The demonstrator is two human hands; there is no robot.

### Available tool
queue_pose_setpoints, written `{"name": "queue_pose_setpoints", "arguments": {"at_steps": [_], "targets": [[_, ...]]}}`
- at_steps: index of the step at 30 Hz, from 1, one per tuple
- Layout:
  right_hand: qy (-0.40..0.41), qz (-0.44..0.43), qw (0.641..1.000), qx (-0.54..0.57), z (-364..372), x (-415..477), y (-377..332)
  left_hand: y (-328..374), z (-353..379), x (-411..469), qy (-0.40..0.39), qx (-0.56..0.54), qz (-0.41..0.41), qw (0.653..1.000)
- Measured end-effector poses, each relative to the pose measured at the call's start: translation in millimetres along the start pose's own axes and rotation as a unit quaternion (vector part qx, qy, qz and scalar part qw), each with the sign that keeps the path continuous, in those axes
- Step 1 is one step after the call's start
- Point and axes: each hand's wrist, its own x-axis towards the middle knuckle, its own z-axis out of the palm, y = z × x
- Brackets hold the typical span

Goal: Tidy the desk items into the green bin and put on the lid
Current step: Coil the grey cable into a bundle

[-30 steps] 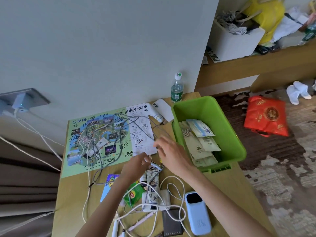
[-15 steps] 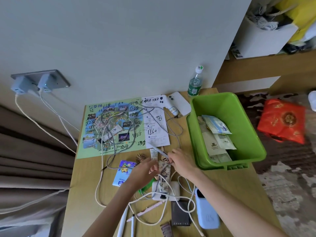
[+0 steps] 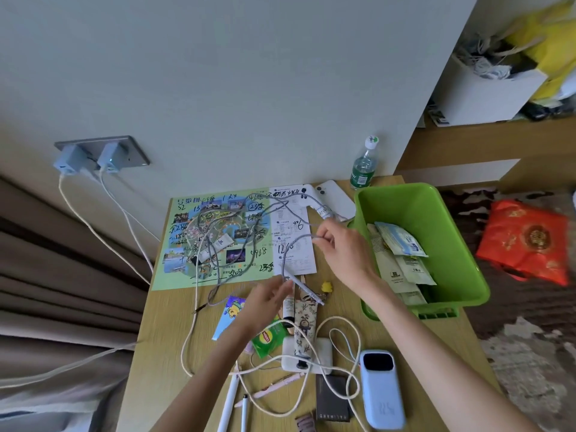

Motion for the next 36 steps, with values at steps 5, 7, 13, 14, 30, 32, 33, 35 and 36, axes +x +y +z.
{"name": "queue_pose_setpoints", "arguments": {"at_steps": [5, 7, 13, 14, 30, 32, 33, 35, 36], "targets": [[0.086, 0.019, 0.993, 0.075, -21.9, 16.3, -12.0, 28.4, -33.8, 6.2, 0.079, -0.045, 0.056, 0.994], [0.104, 0.025, 0.987, 0.116, -29.2, 22.1, -15.1, 36.9, -50.3, 8.1, 0.112, -0.065, 0.076, 0.989], [0.08, 0.06, 0.964, 0.247, -54.4, 38.4, -23.9, 46.2, -86.6, 9.0, 0.154, -0.045, 0.093, 0.983], [0.073, 0.073, 0.955, 0.277, -59.4, 41.0, -25.9, 46.9, -90.1, 8.7, 0.152, -0.039, 0.093, 0.983], [-0.011, 0.264, 0.743, 0.615, -74.3, 39.8, -79.6, 80.0, -73.5, -22.0, 0.214, -0.104, 0.069, 0.969], [-0.031, 0.253, 0.729, 0.635, -74.7, 37.5, -93.0, 86.1, -73.1, -29.6, 0.266, -0.115, 0.075, 0.954], [-0.038, 0.247, 0.723, 0.644, -74.6, 35.7, -100.3, 89.8, -74.2, -33.4, 0.281, -0.122, 0.081, 0.948], [-0.048, 0.239, 0.71, 0.66, -73.8, 31.8, -114.4, 97.1, -77.2, -41.8, 0.26, -0.149, 0.089, 0.95], [-0.052, 0.235, 0.706, 0.666, -73.1, 29.5, -121.2, 101.0, -78.8, -46.8, 0.229, -0.168, 0.095, 0.954]]}}
